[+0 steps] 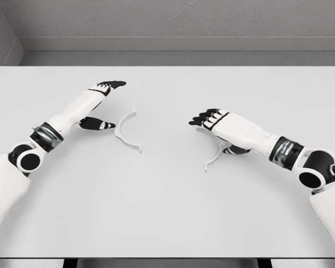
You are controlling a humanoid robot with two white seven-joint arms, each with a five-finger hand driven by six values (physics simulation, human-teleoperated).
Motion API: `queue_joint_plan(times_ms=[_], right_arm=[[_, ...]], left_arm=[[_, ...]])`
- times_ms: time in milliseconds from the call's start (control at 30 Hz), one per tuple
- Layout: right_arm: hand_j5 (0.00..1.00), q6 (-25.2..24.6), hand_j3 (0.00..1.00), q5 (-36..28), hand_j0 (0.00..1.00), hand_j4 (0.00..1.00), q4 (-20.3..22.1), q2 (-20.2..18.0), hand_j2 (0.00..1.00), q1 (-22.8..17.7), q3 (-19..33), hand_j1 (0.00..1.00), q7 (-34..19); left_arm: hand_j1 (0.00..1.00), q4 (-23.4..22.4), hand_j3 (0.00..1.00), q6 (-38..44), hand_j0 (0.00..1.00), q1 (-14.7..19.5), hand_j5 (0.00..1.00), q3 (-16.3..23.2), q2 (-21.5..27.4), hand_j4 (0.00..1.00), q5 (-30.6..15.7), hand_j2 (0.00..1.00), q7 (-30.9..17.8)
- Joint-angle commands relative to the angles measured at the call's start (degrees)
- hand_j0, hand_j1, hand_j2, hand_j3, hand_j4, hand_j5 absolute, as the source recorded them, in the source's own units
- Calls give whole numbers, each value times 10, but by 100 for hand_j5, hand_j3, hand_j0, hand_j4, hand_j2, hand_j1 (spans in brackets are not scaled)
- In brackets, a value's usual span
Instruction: Assemble PVC drainage pipe clamps
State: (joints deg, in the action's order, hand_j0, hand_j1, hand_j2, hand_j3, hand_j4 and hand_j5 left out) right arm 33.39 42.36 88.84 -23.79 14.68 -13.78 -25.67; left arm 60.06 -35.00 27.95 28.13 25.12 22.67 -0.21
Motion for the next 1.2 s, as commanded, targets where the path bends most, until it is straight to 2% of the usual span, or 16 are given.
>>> queue_joint_plan(times_ms=[0, 267, 400, 533, 1033, 1100, 1167], right_arm=[[100, -2, 100, -4, 100, 100, 3, 3, 100, 0, -4, 100, 0], [100, -3, 100, -1, 100, 100, 3, 13, 100, 5, -10, 100, 0], [100, -18, 100, 1, 100, 100, 2, 18, 100, 18, -28, 100, 0], [100, -24, 100, 4, 100, 100, -1, 25, 100, 25, -38, 100, 0], [100, -49, 100, 14, 100, 100, 0, 48, 100, 49, -59, 100, 0], [100, -49, 100, 11, 100, 100, 33, 45, 100, 47, -49, 100, 0], [100, -48, 100, 11, 100, 100, 55, 43, 100, 37, 9, 100, -1]], left_arm=[[100, 1, 100, 0, 100, 0, 100, -1, -6, 100, -3, 100, 0], [100, 2, 100, 0, 100, 0, 100, 0, -12, 100, -3, 100, 0], [100, 2, 100, 0, 100, -1, 100, -7, -11, 100, -6, 100, 0], [100, -29, 100, 0, 100, 11, 100, -8, -13, 100, -5, 100, 0], [100, -39, 100, 0, 100, 11, 100, -2, -24, 100, -3, 100, 0], [100, -37, 100, 0, 100, 11, 100, -2, -28, 100, -3, 100, 0], [100, -37, 100, 0, 100, 11, 100, -3, -29, 100, -3, 100, 0]])
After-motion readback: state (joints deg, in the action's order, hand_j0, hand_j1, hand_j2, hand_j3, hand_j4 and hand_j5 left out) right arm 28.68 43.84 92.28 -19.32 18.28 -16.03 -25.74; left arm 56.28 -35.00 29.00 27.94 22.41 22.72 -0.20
